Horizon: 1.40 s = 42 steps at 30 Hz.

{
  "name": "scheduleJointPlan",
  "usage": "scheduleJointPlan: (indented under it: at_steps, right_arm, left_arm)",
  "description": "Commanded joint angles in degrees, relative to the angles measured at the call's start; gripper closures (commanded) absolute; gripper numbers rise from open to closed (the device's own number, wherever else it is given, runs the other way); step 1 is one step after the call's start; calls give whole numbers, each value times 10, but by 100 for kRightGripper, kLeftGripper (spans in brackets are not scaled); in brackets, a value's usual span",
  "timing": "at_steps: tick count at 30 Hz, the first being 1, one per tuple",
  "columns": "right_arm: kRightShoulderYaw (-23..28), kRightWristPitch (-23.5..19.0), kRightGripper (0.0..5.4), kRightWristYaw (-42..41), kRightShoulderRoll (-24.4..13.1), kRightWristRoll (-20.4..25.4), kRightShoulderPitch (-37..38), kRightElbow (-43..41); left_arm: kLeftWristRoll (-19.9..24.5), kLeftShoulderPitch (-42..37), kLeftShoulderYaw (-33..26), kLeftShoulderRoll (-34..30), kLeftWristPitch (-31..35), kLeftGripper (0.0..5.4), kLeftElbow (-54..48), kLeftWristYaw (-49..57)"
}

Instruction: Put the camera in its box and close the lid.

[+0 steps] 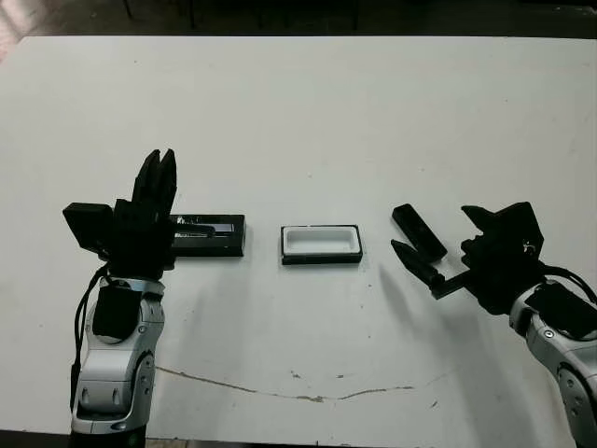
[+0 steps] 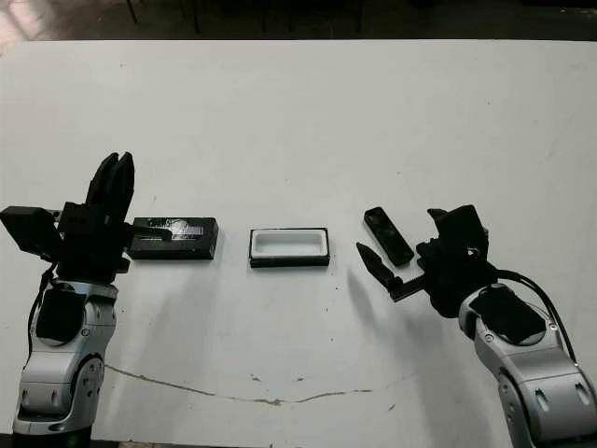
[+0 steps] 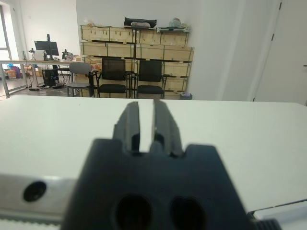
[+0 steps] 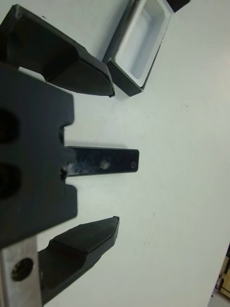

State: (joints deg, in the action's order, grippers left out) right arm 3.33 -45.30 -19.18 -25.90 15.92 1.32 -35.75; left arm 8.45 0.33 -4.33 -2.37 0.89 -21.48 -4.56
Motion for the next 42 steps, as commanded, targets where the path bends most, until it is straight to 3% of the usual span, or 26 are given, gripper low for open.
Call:
scheduleJointPlan:
  at_steps: [1, 18, 23, 29, 38, 42]
  right_arm:
    - [-10, -12, 2, -7, -12, -4, 9, 12]
    - [-34, 11, 2, 10, 3, -37, 26, 46]
    - [-28, 12, 11, 33, 36, -36, 30, 49]
    - [-17, 59, 125, 67, 84, -41, 48, 59]
    - [-11, 91, 324, 69, 108, -32, 56, 71]
    - [-8, 83, 418, 68, 109, -25, 54, 66]
  left_arm:
    - [-4, 15, -3, -9, 10, 540, 2, -1]
    - [5, 18, -7, -13, 10, 540, 4, -9]
    - [7, 15, -12, -15, 8, 540, 10, -13]
    - [10, 14, -17, -16, 4, 540, 13, -19]
    - [12, 15, -17, -16, 5, 540, 11, -20]
    - [11, 14, -18, -18, 2, 540, 13, -22]
